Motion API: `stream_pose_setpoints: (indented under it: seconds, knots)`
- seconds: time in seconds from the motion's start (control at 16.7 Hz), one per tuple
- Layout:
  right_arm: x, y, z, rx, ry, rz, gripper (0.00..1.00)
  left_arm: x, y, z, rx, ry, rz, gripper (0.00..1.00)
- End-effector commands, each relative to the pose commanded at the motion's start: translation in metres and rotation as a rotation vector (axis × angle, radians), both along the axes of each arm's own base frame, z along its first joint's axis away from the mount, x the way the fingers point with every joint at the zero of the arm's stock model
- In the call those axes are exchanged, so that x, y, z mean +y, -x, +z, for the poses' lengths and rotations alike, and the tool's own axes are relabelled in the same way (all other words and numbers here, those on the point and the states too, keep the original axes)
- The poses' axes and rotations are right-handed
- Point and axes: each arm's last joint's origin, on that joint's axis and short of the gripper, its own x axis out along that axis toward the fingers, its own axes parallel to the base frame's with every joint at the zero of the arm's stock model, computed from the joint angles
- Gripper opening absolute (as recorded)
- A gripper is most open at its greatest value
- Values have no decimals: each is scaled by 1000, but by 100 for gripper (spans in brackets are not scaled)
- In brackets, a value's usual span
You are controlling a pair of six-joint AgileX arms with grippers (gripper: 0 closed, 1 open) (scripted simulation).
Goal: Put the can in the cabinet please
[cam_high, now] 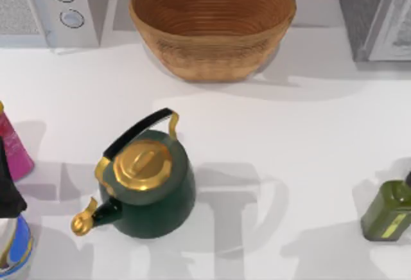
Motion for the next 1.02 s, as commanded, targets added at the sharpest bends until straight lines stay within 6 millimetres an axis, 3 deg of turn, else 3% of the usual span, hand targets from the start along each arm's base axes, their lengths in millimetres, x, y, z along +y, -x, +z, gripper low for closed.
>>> stream_pose_setpoints:
  seconds: [0.24, 0.48, 0.66, 1.02]
  knots:
    - [1, 0, 2, 4, -7, 5, 0, 0, 0, 0, 0, 0, 0, 100]
    - [4, 4, 40, -12, -58, 45, 0, 0, 0, 0, 0, 0, 0, 100]
    - [9, 11, 99, -56, -115, 91, 0, 0, 0, 0, 0, 0, 0, 100]
    - [16, 24, 245, -171, -209, 169, 0, 0, 0, 0, 0, 0, 0, 100]
